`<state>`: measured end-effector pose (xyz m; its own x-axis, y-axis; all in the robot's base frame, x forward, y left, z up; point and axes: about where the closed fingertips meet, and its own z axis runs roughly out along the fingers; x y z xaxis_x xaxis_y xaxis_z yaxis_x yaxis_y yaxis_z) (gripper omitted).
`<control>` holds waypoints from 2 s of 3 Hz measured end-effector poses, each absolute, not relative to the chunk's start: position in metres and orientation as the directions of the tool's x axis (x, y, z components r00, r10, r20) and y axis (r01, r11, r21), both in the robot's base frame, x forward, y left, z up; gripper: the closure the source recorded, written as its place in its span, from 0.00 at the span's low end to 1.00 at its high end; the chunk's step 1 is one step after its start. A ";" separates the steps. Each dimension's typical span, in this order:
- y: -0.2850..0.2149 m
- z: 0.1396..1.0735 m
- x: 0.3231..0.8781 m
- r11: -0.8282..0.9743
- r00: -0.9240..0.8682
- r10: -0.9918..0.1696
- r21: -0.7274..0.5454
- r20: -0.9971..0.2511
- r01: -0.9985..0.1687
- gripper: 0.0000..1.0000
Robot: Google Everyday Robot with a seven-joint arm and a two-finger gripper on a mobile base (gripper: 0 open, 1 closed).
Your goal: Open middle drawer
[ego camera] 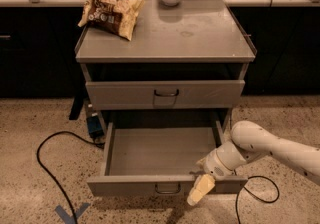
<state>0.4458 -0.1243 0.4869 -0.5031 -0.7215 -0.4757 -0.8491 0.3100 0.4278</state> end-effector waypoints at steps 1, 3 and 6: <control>-0.109 0.469 0.441 0.264 -0.501 -0.735 0.488 -0.456 -0.832 0.00; -0.105 0.457 0.420 0.223 -0.513 -0.747 0.567 -0.422 -0.793 0.00; -0.135 0.500 0.350 0.288 -0.620 -0.654 0.616 -0.433 -0.733 0.00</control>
Offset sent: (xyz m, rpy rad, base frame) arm -0.0533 0.0221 -0.0479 0.0592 0.2832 0.1352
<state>0.3503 -0.1353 0.4996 -0.6204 -0.6539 -0.4330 -0.7333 0.2880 0.6159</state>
